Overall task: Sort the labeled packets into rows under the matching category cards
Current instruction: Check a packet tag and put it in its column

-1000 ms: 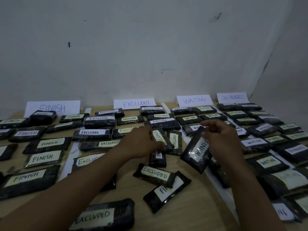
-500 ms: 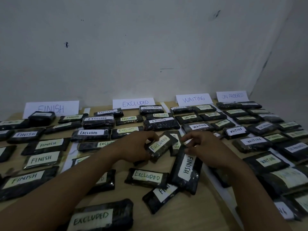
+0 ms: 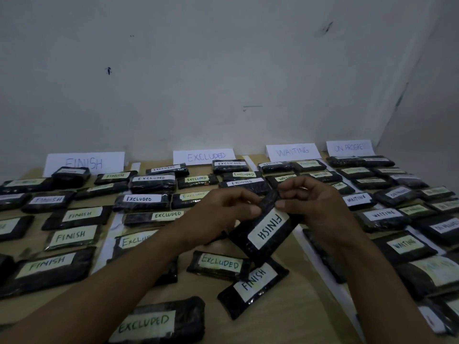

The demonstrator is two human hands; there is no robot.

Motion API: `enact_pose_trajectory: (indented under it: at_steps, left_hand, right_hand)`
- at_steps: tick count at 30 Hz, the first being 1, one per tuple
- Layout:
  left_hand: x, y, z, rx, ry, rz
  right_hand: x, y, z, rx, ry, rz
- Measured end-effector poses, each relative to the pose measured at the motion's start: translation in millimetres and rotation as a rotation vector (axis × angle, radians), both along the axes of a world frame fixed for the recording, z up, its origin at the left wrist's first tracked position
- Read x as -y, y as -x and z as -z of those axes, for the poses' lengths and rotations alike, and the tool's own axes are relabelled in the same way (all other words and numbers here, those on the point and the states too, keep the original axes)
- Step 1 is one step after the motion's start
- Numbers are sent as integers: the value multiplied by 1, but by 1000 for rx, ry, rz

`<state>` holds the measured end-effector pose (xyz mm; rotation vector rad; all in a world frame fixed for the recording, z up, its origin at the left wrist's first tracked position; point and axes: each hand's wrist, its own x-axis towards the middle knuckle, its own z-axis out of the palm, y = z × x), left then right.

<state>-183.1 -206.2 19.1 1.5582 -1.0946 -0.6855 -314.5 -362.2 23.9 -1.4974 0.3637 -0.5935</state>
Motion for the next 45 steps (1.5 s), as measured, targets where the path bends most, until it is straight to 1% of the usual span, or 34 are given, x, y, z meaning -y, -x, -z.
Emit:
enact_pose_trajectory:
  at_steps: [2,5,7,9,10,12,14,16,18,21,22,24,26,29,32,36,39,45]
  left_hand:
    - [-4,6,-5,28,-27,-47]
    - [-26,7,-11,79,-41,-191]
    - [-50,4,-15,116,-33,-274]
    - [-80,3,-17,137,-19,-367]
    - [-97,4,-17,133,-1,-422]
    - [-129,6,-14,107,53,-557]
    - [-161,11,-8,81,122,-709]
    - [-192,18,-2,43,215,-849]
    - [-223,24,6,23,268,-977]
    - [-261,31,26,49,265,-1146]
    - [-270,34,33,56,250,-1187]
    - [-282,41,48,68,189,-1251]
    - [-290,49,59,100,109,-1291]
    - [-303,57,71,170,-7,-1321]
    - [-315,59,80,274,-189,-1358]
    - [-322,57,88,475,-382,-1275]
    - [-323,53,88,506,-417,-1254]
    - [-329,50,85,496,-349,-1238]
  right_hand:
    - [-10,-7,1,32,5,10]
    - [-33,-24,4,64,3,79]
    - [-55,-35,6,94,-89,97]
    - [-79,-46,9,118,-187,35]
    - [-91,-51,12,106,-201,-12]
    - [-113,-59,20,65,-139,-111]
    - [-133,-63,27,33,16,-194]
    - [-152,-65,30,19,224,-293]
    - [-170,-66,32,4,453,-427]
    - [-196,-71,38,-21,876,-563]
    - [-204,-73,40,-13,981,-586]
    - [-217,-78,43,18,1121,-609]
    - [-224,-81,47,19,1181,-624]
    - [-227,-84,54,-3,1199,-630]
    - [-226,-86,59,-20,1225,-627]
    - [-224,-86,59,-42,1236,-635]
    - [-223,-85,57,-54,1230,-638]
    - [-211,-84,51,-34,1205,-621]
